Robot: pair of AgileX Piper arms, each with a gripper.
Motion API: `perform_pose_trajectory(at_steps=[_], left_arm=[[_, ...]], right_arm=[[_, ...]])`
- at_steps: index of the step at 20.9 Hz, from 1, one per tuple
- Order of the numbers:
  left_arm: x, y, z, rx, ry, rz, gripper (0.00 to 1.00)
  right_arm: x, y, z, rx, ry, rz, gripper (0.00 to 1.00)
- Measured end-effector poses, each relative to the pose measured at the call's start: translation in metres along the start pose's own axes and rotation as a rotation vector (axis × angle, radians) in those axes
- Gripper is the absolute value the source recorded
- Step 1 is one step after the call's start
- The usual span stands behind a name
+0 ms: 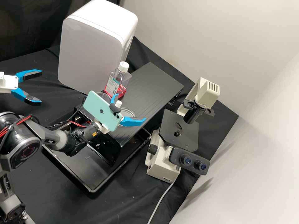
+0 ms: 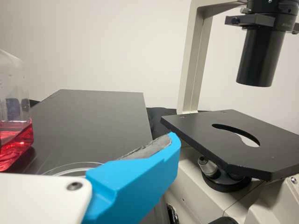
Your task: Place the lid on the petri dish
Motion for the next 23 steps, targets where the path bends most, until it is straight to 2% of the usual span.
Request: perform_pose_trajectory(at_steps=[8,13,15,17,19,23], left_arm=[[0.0,-0.0005,0.002,0.008,-0.021,-0.005,1.0],[0.0,-0.0016,0.004,0.008,-0.032,-0.009,1.0],[0.001,-0.0036,0.006,0.008,-0.041,-0.018,1.0],[0.002,-0.0068,0.007,-0.002,-0.03,-0.03,1.0],[0.003,-0.0099,0.008,0.003,-0.019,-0.042,1.0],[0.004,-0.0137,0.009,0.009,-0.016,-0.058,1.0]], right_arm=[[0.0,0.0,0.0,0.0,0.001,0.001,1.0],[-0.016,-0.006,-0.003,0.002,0.02,-0.009,1.0],[-0.024,-0.006,-0.007,0.002,0.041,-0.006,1.0],[-0.031,-0.009,-0.013,0.004,0.073,-0.007,1.0],[-0.038,-0.014,-0.02,0.007,0.106,-0.023,1.0],[-0.05,-0.028,-0.032,-0.018,0.161,-0.077,1.0]])
